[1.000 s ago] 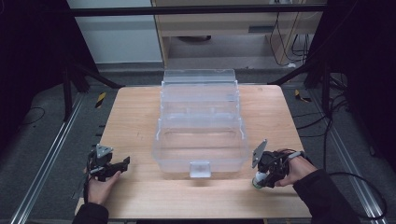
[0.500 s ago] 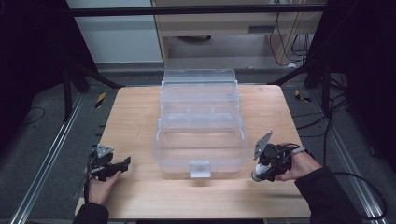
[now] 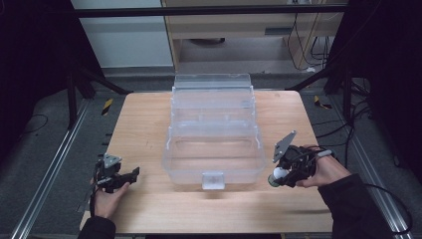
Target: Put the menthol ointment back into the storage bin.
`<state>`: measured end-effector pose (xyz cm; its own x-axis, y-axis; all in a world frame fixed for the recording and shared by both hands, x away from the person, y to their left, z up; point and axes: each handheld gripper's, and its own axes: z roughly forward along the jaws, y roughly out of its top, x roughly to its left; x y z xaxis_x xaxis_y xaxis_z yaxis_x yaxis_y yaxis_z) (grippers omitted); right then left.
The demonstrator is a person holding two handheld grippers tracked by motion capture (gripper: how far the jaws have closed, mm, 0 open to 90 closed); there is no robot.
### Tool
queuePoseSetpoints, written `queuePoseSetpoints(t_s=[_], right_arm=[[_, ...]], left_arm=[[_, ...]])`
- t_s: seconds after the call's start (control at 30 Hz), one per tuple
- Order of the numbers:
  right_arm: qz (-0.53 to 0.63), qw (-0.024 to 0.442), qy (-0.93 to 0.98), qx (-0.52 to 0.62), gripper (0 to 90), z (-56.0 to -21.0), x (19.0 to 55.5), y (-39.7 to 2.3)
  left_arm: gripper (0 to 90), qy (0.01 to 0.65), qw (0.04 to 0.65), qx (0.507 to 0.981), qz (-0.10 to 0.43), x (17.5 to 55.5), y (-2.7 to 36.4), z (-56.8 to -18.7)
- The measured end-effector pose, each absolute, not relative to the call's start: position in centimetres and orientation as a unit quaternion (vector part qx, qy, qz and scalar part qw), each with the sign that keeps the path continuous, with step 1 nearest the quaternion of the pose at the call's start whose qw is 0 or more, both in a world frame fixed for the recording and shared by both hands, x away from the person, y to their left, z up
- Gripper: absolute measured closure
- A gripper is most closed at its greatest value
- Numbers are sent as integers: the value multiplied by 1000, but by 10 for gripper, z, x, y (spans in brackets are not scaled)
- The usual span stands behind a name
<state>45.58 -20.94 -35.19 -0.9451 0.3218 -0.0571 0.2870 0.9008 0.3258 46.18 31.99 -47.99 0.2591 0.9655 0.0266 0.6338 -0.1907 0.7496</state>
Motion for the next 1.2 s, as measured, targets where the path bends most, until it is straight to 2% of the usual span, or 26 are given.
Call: queuePoseSetpoints(t_s=[1.2], right_arm=[[169,61,973,143,505,-296,484,-184]], left_arm=[[248,550,319,727,259,462,320,-479]])
